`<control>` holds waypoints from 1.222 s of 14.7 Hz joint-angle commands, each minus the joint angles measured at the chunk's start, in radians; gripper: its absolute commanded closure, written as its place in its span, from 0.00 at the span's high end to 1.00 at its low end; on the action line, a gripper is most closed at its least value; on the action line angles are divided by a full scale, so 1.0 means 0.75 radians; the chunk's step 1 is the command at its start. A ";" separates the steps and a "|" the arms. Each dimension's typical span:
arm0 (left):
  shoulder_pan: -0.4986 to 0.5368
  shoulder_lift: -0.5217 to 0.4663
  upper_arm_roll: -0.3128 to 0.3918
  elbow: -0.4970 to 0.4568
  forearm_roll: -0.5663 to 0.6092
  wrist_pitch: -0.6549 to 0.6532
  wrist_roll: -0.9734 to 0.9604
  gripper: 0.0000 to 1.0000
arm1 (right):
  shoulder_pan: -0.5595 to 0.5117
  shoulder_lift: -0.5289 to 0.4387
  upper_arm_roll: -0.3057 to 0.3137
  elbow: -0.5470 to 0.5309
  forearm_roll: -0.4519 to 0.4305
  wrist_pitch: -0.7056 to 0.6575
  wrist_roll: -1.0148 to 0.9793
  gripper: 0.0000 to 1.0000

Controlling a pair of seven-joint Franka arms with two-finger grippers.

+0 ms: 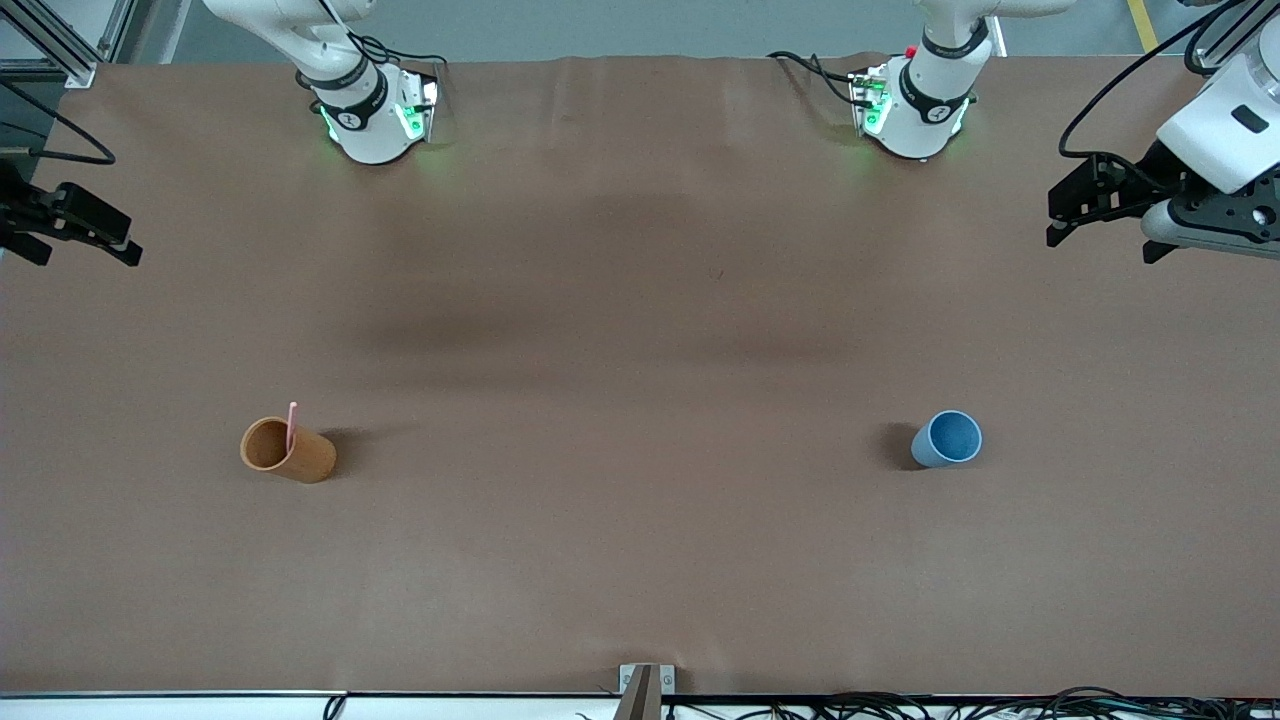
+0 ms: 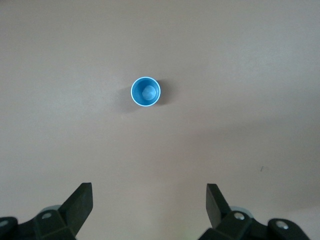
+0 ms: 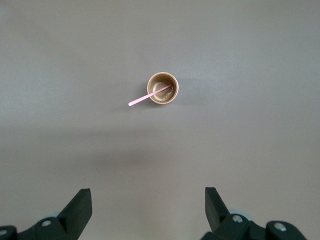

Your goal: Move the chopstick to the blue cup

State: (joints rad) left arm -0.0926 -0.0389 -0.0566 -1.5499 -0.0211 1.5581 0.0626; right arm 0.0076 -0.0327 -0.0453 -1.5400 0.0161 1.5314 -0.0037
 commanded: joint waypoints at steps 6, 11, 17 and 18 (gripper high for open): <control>0.009 0.009 -0.006 0.031 0.006 -0.028 0.025 1.00 | -0.004 -0.006 0.003 -0.010 -0.015 0.003 0.007 1.00; 0.015 0.080 0.065 0.017 -0.013 -0.004 0.033 1.00 | -0.004 -0.006 0.003 0.000 -0.007 0.014 -0.005 1.00; 0.025 0.281 0.116 -0.185 -0.013 0.372 0.084 1.00 | -0.006 0.023 0.001 -0.010 -0.013 0.073 -0.007 1.00; 0.031 0.309 0.114 -0.238 -0.015 0.466 0.094 1.00 | 0.000 0.049 0.003 -0.017 -0.017 0.101 -0.009 1.00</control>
State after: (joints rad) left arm -0.0755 0.1710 0.0316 -1.6616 -0.0211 1.8079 0.1149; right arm 0.0046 -0.0178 -0.0485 -1.5406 0.0161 1.5697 -0.0041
